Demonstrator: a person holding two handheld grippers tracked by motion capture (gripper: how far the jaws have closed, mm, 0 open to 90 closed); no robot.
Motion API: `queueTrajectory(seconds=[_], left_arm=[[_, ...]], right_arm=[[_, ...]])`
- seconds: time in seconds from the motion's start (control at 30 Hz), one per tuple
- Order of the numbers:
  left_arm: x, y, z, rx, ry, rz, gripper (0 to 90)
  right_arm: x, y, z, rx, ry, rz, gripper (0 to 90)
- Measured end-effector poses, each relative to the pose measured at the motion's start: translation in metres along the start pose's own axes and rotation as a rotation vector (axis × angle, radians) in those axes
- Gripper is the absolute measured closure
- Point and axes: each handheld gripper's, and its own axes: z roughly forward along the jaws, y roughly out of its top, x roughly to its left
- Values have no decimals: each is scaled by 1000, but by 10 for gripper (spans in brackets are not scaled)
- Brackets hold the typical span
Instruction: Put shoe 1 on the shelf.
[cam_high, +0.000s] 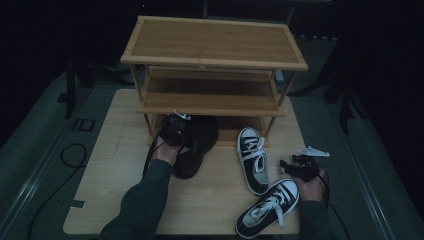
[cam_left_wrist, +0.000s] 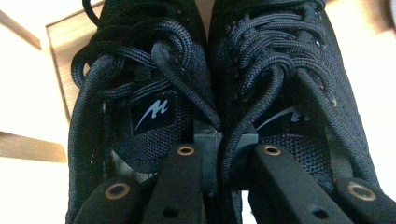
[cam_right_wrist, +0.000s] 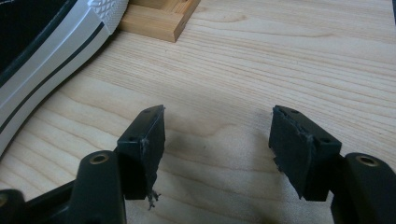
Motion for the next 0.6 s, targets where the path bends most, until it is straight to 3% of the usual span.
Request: queueTrajectory(seconds=[0.47,0.6], left_arm=[[-11,10,8,3,97,-82,853],[-14,12,9,6,112,-44,818]], right_arm=[[0,0,0,0,-2,-1,357],[0,0,0,0,-3,-1,357]])
